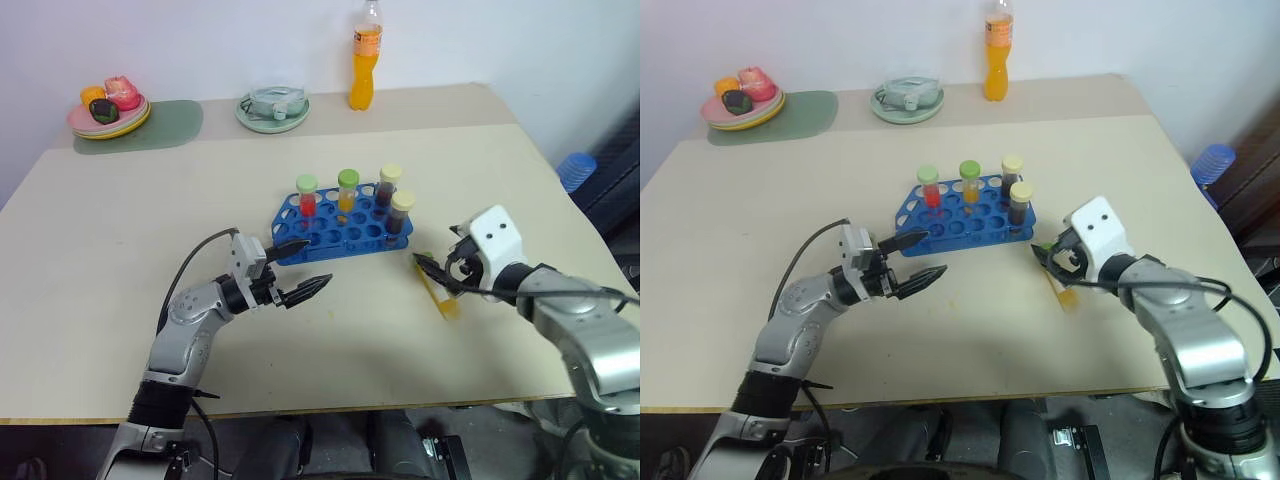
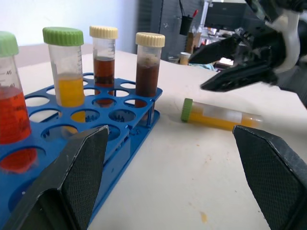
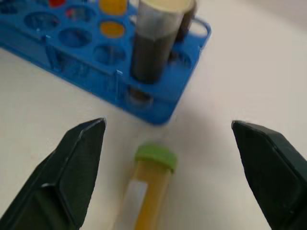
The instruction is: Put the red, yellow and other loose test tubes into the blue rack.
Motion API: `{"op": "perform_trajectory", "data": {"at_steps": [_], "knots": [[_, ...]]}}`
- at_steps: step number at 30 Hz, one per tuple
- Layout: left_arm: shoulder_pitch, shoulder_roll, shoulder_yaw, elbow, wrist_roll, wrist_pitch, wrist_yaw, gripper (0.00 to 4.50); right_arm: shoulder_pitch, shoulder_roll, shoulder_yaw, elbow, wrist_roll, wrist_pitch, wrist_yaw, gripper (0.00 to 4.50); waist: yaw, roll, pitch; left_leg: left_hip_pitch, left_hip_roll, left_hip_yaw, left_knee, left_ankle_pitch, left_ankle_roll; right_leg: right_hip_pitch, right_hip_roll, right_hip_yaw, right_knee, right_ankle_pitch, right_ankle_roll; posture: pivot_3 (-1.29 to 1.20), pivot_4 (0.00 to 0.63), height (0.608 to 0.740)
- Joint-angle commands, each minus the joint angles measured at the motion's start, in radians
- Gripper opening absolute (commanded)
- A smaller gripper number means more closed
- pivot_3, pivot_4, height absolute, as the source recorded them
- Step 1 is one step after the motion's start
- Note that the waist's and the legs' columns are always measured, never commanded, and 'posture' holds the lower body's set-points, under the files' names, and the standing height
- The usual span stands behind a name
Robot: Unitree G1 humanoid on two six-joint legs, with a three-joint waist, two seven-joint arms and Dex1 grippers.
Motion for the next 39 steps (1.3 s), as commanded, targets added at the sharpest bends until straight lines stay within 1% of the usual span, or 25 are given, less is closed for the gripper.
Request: {"op": "perform_trajectory", "data": {"at_steps": [1,3,5,9,15,20,24,25,27,31,32,34,37,39], "knots": [[-0.015,-0.004,-0.001,-0.002,-0.004,-0.023,-0.013,4.25,-0.102,-0.001,-0.036,-0.037,0.073,0.293,-0.012,4.3,0.001,0.0,0.0,0.0,0.0,0.0,0.0,0.0,0.0,0.0,0.0,0.0,-0.001,0.0,0.0,0.0,0.15,0.74],[-0.018,-0.006,-0.004,0.002,-0.003,-0.024,-0.016,4.25,-0.166,0.024,-0.042,0.005,0.077,0.434,-0.042,4.3,0.003,0.0,0.0,-0.001,0.0,0.0,0.0,0.0,0.001,0.0,0.0,0.0,-0.001,0.0,0.0,0.0,0.15,0.74],[-0.016,-0.008,-0.005,0.0,-0.005,-0.022,-0.019,4.25,-0.187,0.027,-0.032,0.052,0.103,0.469,-0.058,4.3,0.004,0.0,0.0,-0.001,0.0,0.0,0.0,-0.001,0.001,0.0,-0.001,-0.001,-0.002,0.0,0.0,0.0,0.15,0.74],[-0.008,-0.012,-0.008,-0.002,-0.002,-0.026,-0.022,4.25,-0.203,0.013,0.01,0.13,0.128,0.469,-0.108,4.3,0.001,0.0,0.0,-0.001,0.0,0.0,0.0,-0.001,0.002,0.0,-0.001,-0.001,-0.003,0.0,0.0,0.0,0.15,0.74],[0.004,-0.01,-0.003,-0.012,-0.002,-0.025,-0.02,4.25,-0.25,0.023,0.042,0.237,0.149,0.469,-0.163,4.3,0.0,0.0,0.0,-0.001,0.0,0.0,0.0,-0.001,0.002,0.0,0.0,-0.001,-0.002,0.0,0.0,0.0,0.15,0.74],[0.017,-0.005,0.0,-0.026,-0.003,-0.023,-0.014,4.25,-0.299,0.03,0.083,0.305,0.174,0.469,-0.176,4.3,0.0,0.0,0.0,-0.001,0.0,0.001,0.0,-0.001,0.002,0.0,0.0,-0.001,-0.002,0.0,0.0,0.0,0.15,0.74],[0.027,-0.002,0.001,-0.04,-0.003,-0.018,-0.007,4.25,-0.304,0.014,0.128,0.336,0.201,0.469,-0.169,4.3,0.0,0.0,0.0,-0.001,0.0,0.001,0.0,-0.001,0.002,0.0,-0.001,-0.001,-0.002,0.0,0.0,0.0,0.15,0.74],[0.03,0.0,0.002,-0.044,-0.004,-0.017,-0.006,4.25,-0.302,0.007,0.137,0.336,0.209,0.469,-0.167,3.8,0.0,-0.001,0.0,-0.001,0.0,0.001,0.0,-0.001,0.002,0.0,-0.001,-0.001,-0.002,0.0,0.0,0.0,0.15,0.74],[0.035,0.004,0.005,-0.048,-0.005,-0.015,-0.003,4.25,-0.297,-0.01,0.155,0.336,0.226,0.469,-0.162,3.1,0.0,-0.001,0.0,-0.001,0.0,0.001,0.0,-0.001,0.002,0.0,0.0,-0.001,-0.002,0.0,0.0,0.0,0.15,0.74],[0.04,0.008,0.004,-0.054,-0.007,-0.01,0.004,4.25,-0.289,-0.024,0.171,0.334,0.233,0.469,-0.165,1.02,0.0,-0.001,0.0,-0.001,0.0,0.001,0.0,-0.001,0.002,0.0,0.0,-0.001,-0.002,0.0,0.0,0.0,0.15,0.74],[0.042,0.009,0.004,-0.054,-0.007,-0.011,0.005,4.25,-0.29,-0.025,0.175,0.331,0.23,0.469,-0.167,0.81,0.0,-0.001,-0.001,-0.001,0.0,0.001,0.0,-0.001,0.002,0.0,0.0,-0.001,-0.002,0.0,0.0,0.0,0.15,0.74],[0.044,0.01,0.004,-0.055,-0.008,-0.01,0.006,4.25,-0.293,-0.035,0.194,0.309,0.21,0.469,-0.171,0.79,0.0,-0.002,-0.001,-0.001,0.0,0.001,0.0,-0.001,0.002,0.0,0.0,-0.001,-0.002,0.0,0.0,0.0,0.15,0.74],[0.043,0.011,0.006,-0.053,-0.009,-0.011,0.008,4.25,-0.279,-0.106,0.266,0.231,0.186,0.38,-0.127,0.79,0.003,-0.002,-0.001,-0.001,0.0,0.0,0.0,-0.001,0.002,0.0,0.0,-0.001,-0.002,0.0,0.0,0.0,0.15,0.74],[0.041,0.012,0.007,-0.051,-0.008,-0.011,0.009,4.25,-0.259,-0.173,0.308,0.167,0.16,0.255,-0.068,0.79,0.004,-0.002,-0.001,-0.001,0.0,0.001,0.0,-0.001,0.002,0.0,-0.001,-0.001,-0.003,0.001,0.001,0.0,0.15,0.74]]}}
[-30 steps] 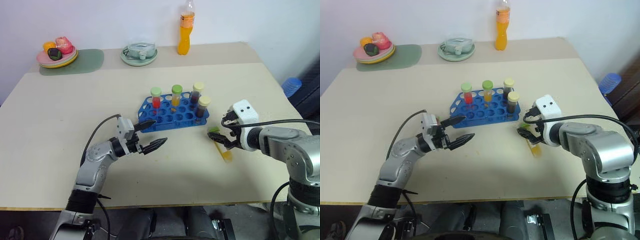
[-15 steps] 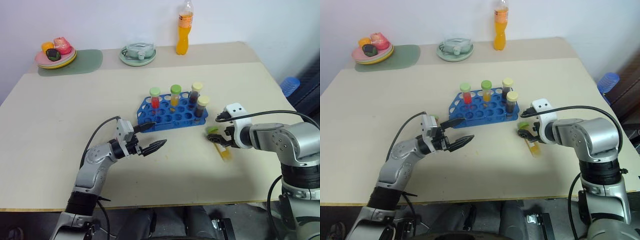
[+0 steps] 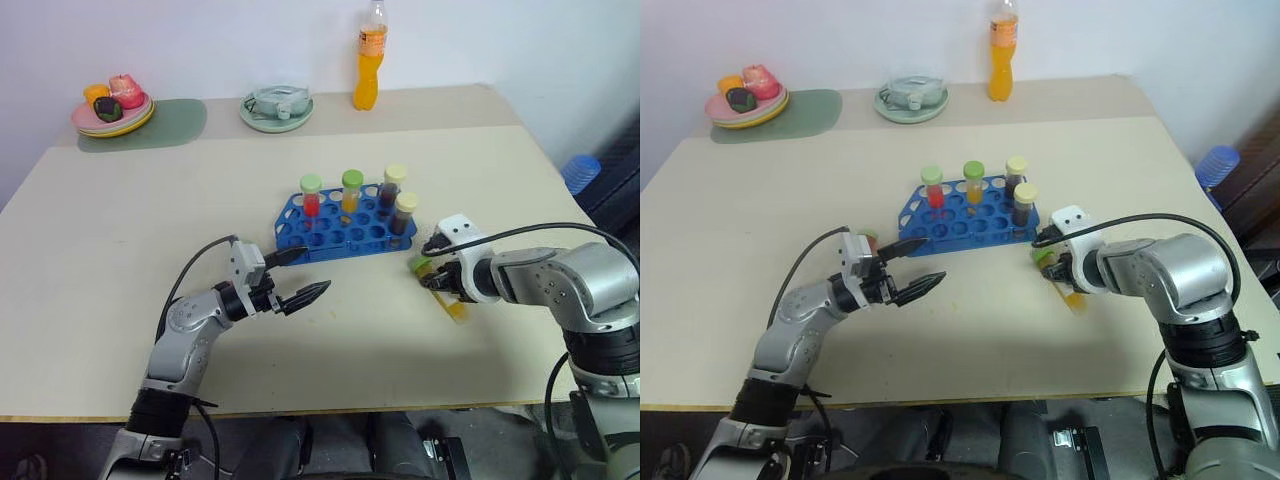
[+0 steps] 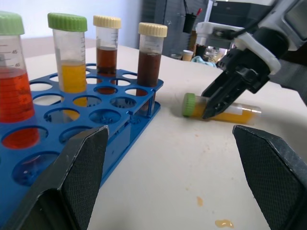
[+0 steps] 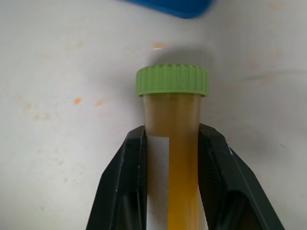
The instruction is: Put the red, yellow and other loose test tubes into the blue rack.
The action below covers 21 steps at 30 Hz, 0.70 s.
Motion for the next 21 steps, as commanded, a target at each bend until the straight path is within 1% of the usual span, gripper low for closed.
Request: {"op": "perform_trajectory", "data": {"at_steps": [1,3,5,7,11,12,15,18,21], "knots": [[-0.001,0.008,0.01,-0.032,-0.01,-0.002,0.002,4.25,0.03,-0.11,0.06,-0.121,-0.043,-0.188,0.102,0.79,0.0,0.0,0.0,0.0,0.0,0.0,0.0,0.0,0.0,0.0,0.0,0.0,0.0,0.0,0.0,0.0,0.15,0.74],[-0.001,0.011,0.014,-0.027,-0.008,-0.005,0.004,4.25,0.071,-0.134,0.037,-0.172,-0.025,-0.317,0.196,0.79,-0.002,0.0,0.0,0.0,0.0,0.0,0.0,0.0,0.0,0.0,0.0,0.0,0.0,0.0,0.0,0.0,0.15,0.74],[-0.001,0.014,0.022,-0.017,0.0,-0.016,0.013,4.25,0.098,-0.117,-0.011,-0.207,0.029,-0.415,0.296,0.79,-0.006,-0.001,0.0,0.0,0.0,0.0,0.0,0.0,0.0,0.0,0.0,0.0,-0.001,0.0,0.001,0.0,0.15,0.74],[-0.005,0.02,0.037,-0.006,-0.001,-0.019,0.022,4.25,0.12,-0.02,-0.064,-0.195,0.05,-0.563,0.328,0.79,-0.006,-0.002,0.0,0.001,0.001,0.0,-0.001,0.0,0.0,0.0,0.001,0.0,0.0,0.0,0.001,0.0,0.15,0.74],[-0.01,0.035,0.054,0.006,-0.008,-0.018,0.023,4.25,0.141,0.109,-0.099,-0.147,0.04,-0.738,0.362,0.79,0.0,-0.003,0.001,0.001,0.001,0.0,0.0,0.0,0.0,0.0,0.001,0.0,0.0,0.001,0.001,0.0,0.15,0.74],[-0.011,0.045,0.061,0.014,-0.007,-0.021,0.02,4.25,0.134,0.187,-0.102,-0.118,0.057,-0.83,0.39,0.79,0.0,-0.003,0.001,0.001,0.001,0.0,0.0,0.0,0.0,0.0,0.001,0.0,-0.001,0.001,0.001,0.0,0.15,0.74],[-0.018,0.065,0.087,0.034,-0.009,-0.024,0.017,4.25,0.086,0.389,-0.062,-0.009,-0.051,-1.068,0.309,0.79,-0.008,-0.004,0.0,0.002,0.001,0.0,-0.001,0.0,0.0,0.001,0.002,-0.001,-0.001,0.001,0.0,0.0,0.15,0.74],[-0.023,0.068,0.093,0.043,-0.007,-0.029,0.018,4.25,0.087,0.475,-0.05,0.113,-0.17,-1.277,0.295,0.79,-0.006,-0.004,0.0,0.002,0.001,0.0,-0.001,0.0,-0.001,0.0,0.002,-0.001,0.0,0.001,0.0,0.0,0.15,0.74],[-0.022,0.064,0.103,0.047,-0.012,-0.031,0.024,4.25,0.077,0.548,-0.047,0.246,-0.239,-1.418,0.255,0.79,-0.006,-0.004,0.0,0.002,0.0,0.0,-0.001,0.0,-0.001,0.0,0.001,-0.002,-0.001,0.002,0.0,0.0,0.15,0.74]]}}
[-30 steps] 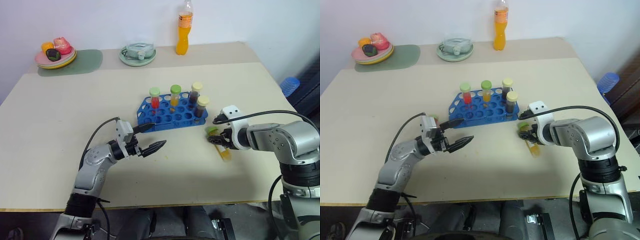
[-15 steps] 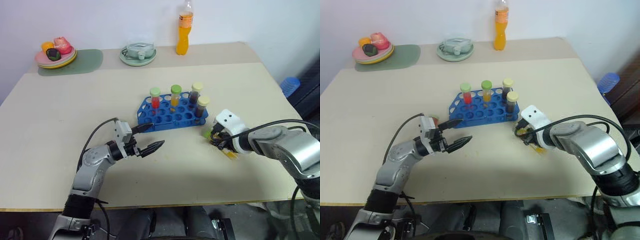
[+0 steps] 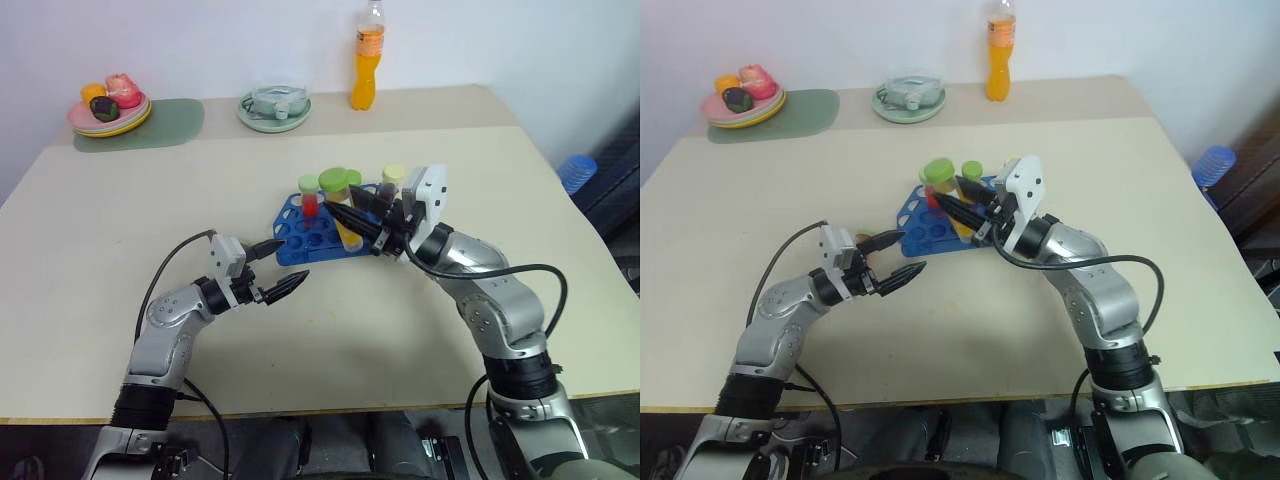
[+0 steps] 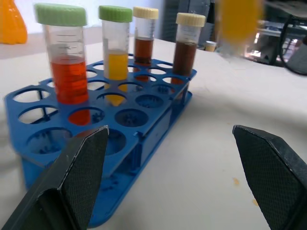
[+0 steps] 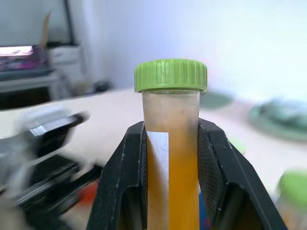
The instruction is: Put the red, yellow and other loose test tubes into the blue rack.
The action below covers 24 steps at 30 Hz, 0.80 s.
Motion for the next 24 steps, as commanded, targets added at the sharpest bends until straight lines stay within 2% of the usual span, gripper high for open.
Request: {"op": "perform_trajectory", "data": {"at_steps": [1,8,24], "knots": [[-0.003,-0.003,0.025,-0.011,-0.013,-0.023,0.005,4.25,-0.023,0.082,-0.008,0.136,-0.08,-0.192,-0.052,0.79,-0.005,0.0,0.0,0.0,0.0,0.0,0.0,0.0,0.0,0.0,0.0,0.0,0.0,0.0,0.0,0.0,0.15,0.74],[0.001,-0.012,0.037,-0.004,-0.008,-0.041,0.026,4.25,-0.034,0.189,0.002,0.329,-0.181,-0.395,-0.111,0.79,-0.028,0.0,0.0,0.0,0.001,0.0,-0.001,0.0,0.0,-0.002,0.0,0.0,0.002,0.0,0.0,0.0,0.15,0.74],[0.014,-0.005,0.039,-0.028,-0.008,-0.044,0.042,4.25,-0.044,0.238,0.002,0.568,-0.278,-0.562,-0.18,0.79,-0.031,0.001,-0.001,0.001,0.001,0.0,-0.001,0.0,-0.001,-0.002,0.001,0.0,0.003,0.0,0.0,0.0,0.15,0.74]]}}
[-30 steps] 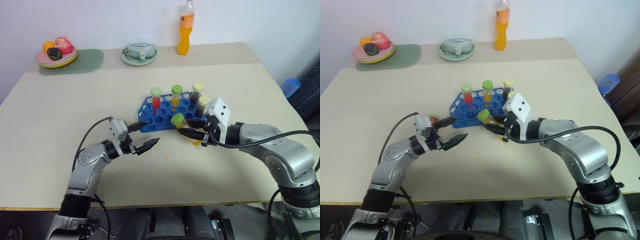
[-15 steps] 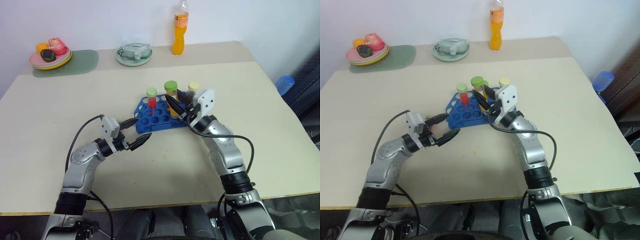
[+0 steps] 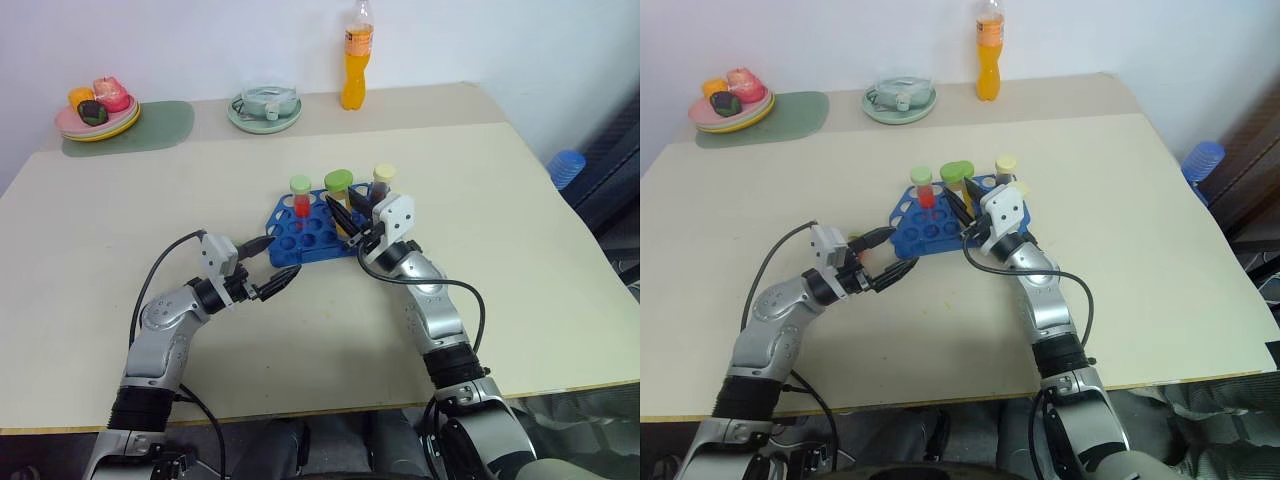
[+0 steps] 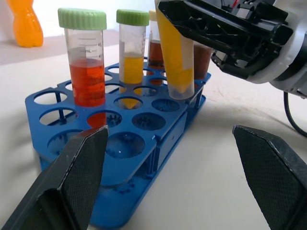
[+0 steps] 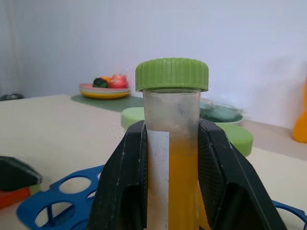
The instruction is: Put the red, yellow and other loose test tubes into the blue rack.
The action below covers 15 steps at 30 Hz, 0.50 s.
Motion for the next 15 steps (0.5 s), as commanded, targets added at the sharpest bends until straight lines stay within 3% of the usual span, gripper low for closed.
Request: {"op": "perform_trajectory", "data": {"at_steps": [1,15], "knots": [[0.006,0.007,0.025,-0.037,-0.008,-0.021,0.005,4.25,-0.01,0.006,-0.008,0.05,-0.02,-0.028,-0.023,0.79,0.0,0.0,0.0,0.0,0.0,0.0,0.0,0.0,0.0,0.0,0.0,0.0,0.0,0.0,0.0,0.0,0.15,0.74],[0.011,0.014,0.022,-0.044,-0.017,-0.014,0.002,4.25,0.04,-0.022,-0.002,0.03,-0.017,-0.032,-0.011,0.79,0.002,0.001,-0.001,0.001,0.0,0.0,0.0,0.0,0.0,0.001,0.0,0.0,0.0,0.0,0.0,0.0,0.15,0.74]]}}
